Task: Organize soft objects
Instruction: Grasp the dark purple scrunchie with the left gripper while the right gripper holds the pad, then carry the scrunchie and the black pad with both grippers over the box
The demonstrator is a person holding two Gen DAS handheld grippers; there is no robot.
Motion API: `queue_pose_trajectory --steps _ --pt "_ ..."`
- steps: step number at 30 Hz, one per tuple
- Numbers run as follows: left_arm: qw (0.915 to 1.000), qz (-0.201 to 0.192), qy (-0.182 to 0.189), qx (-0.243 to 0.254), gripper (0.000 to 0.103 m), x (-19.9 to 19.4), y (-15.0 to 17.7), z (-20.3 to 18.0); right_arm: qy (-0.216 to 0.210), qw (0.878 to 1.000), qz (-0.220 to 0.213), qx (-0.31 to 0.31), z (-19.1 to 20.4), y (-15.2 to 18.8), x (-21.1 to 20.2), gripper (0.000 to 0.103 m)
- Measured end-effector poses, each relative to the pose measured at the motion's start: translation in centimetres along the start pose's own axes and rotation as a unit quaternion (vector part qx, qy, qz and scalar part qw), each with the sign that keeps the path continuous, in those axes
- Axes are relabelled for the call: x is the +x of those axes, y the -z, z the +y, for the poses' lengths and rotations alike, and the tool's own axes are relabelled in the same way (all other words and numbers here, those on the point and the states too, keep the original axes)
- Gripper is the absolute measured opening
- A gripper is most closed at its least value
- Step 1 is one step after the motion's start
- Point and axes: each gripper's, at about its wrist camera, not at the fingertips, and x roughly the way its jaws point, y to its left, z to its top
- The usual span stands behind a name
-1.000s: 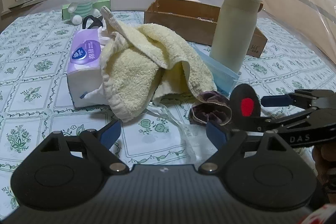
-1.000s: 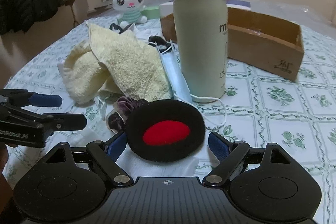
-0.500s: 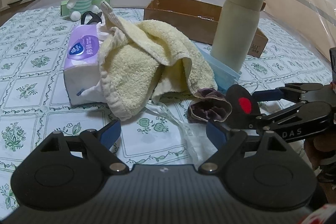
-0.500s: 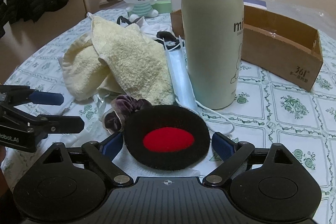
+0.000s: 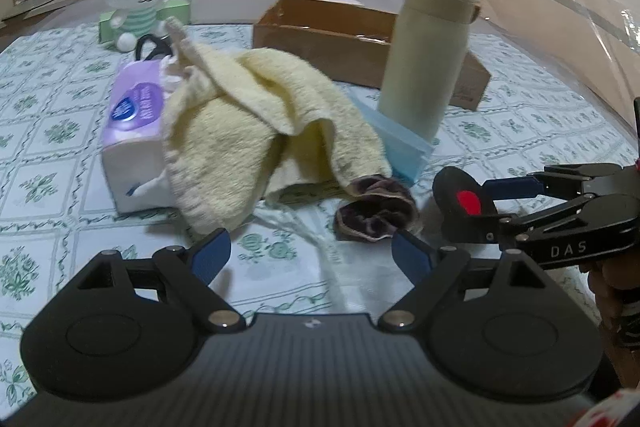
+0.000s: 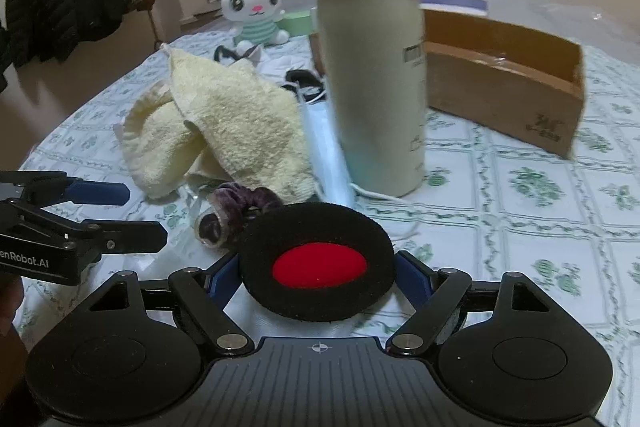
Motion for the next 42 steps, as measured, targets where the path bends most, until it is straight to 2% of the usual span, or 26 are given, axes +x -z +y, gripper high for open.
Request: queue_pose_trajectory --steps 8,10,15,23,29,34,37,42 --pt "0.9997 0.001 0.015 0.018 0.084 1.1 -0.7 -1.2 0.052 0.999 0.003 -0.016 -0.7 1.1 -1.4 0.081" --pt "0.9997 0.002 0.018 0.019 0.083 1.3 -0.8 -1.3 0.057 0.998 0.007 -0.015 -1.2 1.4 -1.1 0.086" --pt "0.9995 0.004 0.022 0.023 0.083 1.9 -1.0 -1.6 0.054 0.999 0.003 0.001 -1.8 1.5 -0.5 0.088" --pt "0.9987 0.008 0.036 0.035 0.077 2.6 -1.3 -2.5 0.058 0.998 -0.012 0.021 -2.5 1.5 -1.1 0.079" --pt "0.9981 0.016 0.033 0.049 0.059 3.9 -1.6 -3.7 0.086 0.995 -0.030 0.044 -3.5 2.1 -2.8 0.079" --pt "0.9968 0.022 0.015 0.076 0.054 5.1 -1.8 -5.1 0.093 0.993 -0.034 0.060 -4.2 2.4 -3.5 0.079" --pt "0.9953 0.025 0.000 0.093 0.040 5.6 -1.5 -5.9 0.097 0.993 -0.035 0.066 -4.5 2.5 -3.7 0.079" --pt "0.9953 0.020 -0.011 0.094 0.014 5.2 -1.4 -6.2 0.097 0.992 -0.040 0.070 -4.6 2.5 -4.1 0.079"
